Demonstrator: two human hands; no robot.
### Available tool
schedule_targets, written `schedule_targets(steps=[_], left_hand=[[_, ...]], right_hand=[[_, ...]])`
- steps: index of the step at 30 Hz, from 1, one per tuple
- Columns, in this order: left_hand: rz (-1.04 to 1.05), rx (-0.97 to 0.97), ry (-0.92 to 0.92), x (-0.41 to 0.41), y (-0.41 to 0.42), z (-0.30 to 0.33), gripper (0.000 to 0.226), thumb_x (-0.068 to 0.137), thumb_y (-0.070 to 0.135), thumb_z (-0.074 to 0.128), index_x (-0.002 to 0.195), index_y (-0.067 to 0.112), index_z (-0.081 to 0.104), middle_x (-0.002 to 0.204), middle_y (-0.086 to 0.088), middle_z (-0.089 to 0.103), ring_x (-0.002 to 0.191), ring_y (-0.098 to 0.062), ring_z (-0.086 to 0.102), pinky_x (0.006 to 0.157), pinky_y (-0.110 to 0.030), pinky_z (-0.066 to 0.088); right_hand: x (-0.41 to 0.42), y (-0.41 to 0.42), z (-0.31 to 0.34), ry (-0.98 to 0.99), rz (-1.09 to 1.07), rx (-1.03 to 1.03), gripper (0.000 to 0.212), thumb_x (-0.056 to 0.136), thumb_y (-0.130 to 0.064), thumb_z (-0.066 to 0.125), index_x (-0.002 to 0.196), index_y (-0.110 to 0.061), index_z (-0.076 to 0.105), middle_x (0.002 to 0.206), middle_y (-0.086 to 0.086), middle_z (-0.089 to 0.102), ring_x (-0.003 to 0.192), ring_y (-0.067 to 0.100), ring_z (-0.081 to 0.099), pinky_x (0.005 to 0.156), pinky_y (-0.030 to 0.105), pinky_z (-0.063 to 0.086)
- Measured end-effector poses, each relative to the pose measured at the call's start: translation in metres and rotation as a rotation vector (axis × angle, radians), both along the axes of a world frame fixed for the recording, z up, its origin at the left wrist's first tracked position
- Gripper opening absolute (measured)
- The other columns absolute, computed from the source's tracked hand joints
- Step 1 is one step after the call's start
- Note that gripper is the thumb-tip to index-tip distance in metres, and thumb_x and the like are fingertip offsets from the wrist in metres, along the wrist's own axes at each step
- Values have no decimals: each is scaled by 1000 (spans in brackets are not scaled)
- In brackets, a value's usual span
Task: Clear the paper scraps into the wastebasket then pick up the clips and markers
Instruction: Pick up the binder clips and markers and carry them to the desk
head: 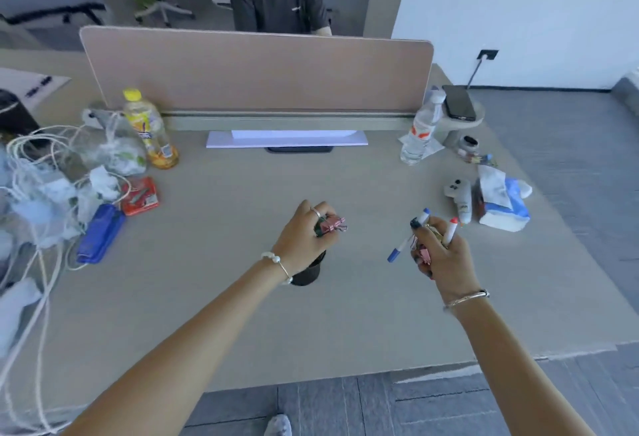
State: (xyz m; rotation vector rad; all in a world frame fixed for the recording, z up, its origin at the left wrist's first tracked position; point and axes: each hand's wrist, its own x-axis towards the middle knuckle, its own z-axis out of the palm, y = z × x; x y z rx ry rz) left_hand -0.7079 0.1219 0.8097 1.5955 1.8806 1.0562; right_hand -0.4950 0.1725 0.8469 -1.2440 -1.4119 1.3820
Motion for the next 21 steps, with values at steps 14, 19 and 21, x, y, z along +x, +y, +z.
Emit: schedule_targets(steps=[14, 19, 21], left_hand=[[68, -132, 185, -16, 18, -81, 17, 70, 25, 57, 84, 16, 57, 87, 3, 44, 80, -18, 48, 74, -31, 43], [109, -97, 194, -16, 18, -78, 26, 67, 39, 53, 82, 18, 56, 90, 5, 52, 81, -12, 47, 74, -25, 41], [126, -90, 232, -16, 16, -77, 28, 67, 43, 56, 82, 19, 56, 88, 6, 55, 80, -10, 48, 71, -22, 41]], right_hand=[[-40, 67, -26, -50, 119, -70, 6, 88, -13, 53, 85, -8, 56, 49, 4, 35, 42, 17, 34, 35, 16, 22], [-48, 76, -41, -77, 194, -106, 8, 88, -12, 53, 88, -5, 55, 53, 10, 35, 39, 15, 33, 34, 16, 22], [-52, 76, -46, -80, 222, -116, 9, 88, -13, 53, 89, -4, 55, 54, 11, 35, 38, 15, 33, 34, 17, 22]])
